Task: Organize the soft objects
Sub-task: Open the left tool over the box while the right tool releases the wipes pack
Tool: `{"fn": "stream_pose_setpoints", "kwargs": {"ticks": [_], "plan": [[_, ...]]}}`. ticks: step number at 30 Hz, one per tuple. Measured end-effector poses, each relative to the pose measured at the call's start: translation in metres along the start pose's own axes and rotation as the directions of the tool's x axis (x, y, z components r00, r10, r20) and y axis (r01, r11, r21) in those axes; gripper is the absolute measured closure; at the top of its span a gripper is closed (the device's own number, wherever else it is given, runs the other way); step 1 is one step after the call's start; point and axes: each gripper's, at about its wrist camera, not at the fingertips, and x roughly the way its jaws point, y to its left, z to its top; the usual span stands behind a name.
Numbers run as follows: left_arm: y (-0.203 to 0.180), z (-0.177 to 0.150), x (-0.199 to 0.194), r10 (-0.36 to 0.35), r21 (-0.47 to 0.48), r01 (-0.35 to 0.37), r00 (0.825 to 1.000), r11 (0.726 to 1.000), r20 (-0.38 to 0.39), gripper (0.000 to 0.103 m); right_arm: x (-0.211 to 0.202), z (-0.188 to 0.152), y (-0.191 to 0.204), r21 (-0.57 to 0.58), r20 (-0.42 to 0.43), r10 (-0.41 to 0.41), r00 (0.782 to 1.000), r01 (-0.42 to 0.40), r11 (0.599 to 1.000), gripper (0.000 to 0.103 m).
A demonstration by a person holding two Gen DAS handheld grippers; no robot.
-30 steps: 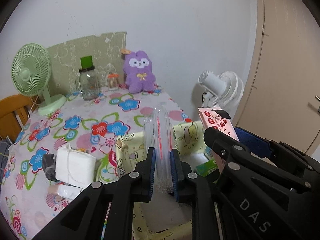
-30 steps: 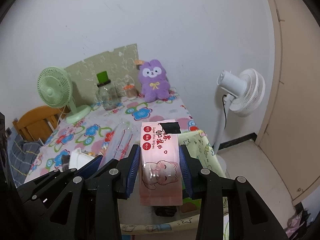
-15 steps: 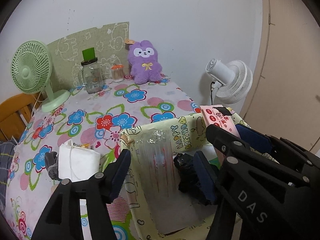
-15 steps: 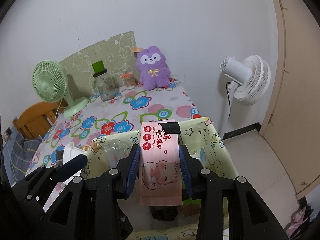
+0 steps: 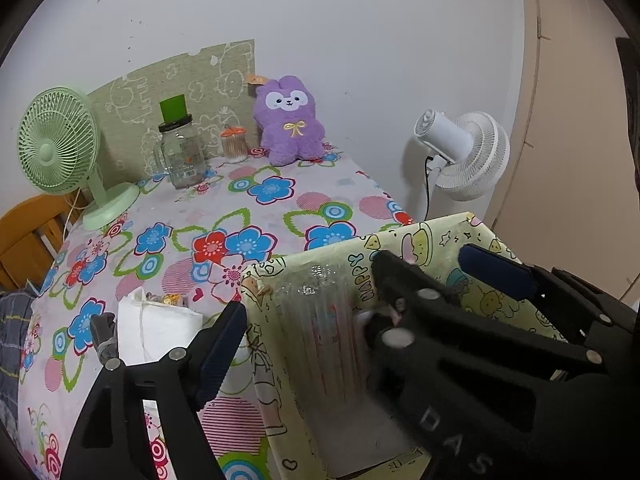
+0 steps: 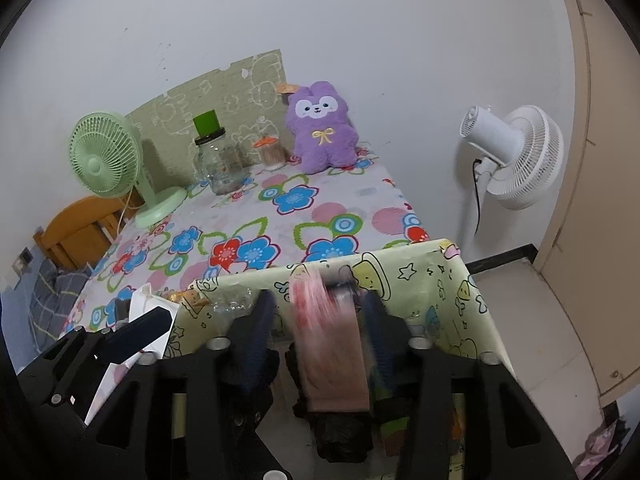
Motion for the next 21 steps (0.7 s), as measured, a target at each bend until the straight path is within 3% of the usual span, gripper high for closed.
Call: {"fn": "stream_pose_setpoints", "kwargs": {"ticks": [10,21], "plan": [[0.003,-0.002,-0.008,-0.01,-0.006,0.01,1.0,1.0,0.011,0.014,-0.009,-0.002,0.005,0.008,0.017,-0.012,1.0,0.012,1.0,0.025],[0.014,-0.007,-0.032,-0.008,-0.015,0.009,0.998,1.0,0.056,0.01,-0.031,-0.004,0.022,-0.004,0.047,-0.023,0.999,0.023,1.0,0.02]]}}
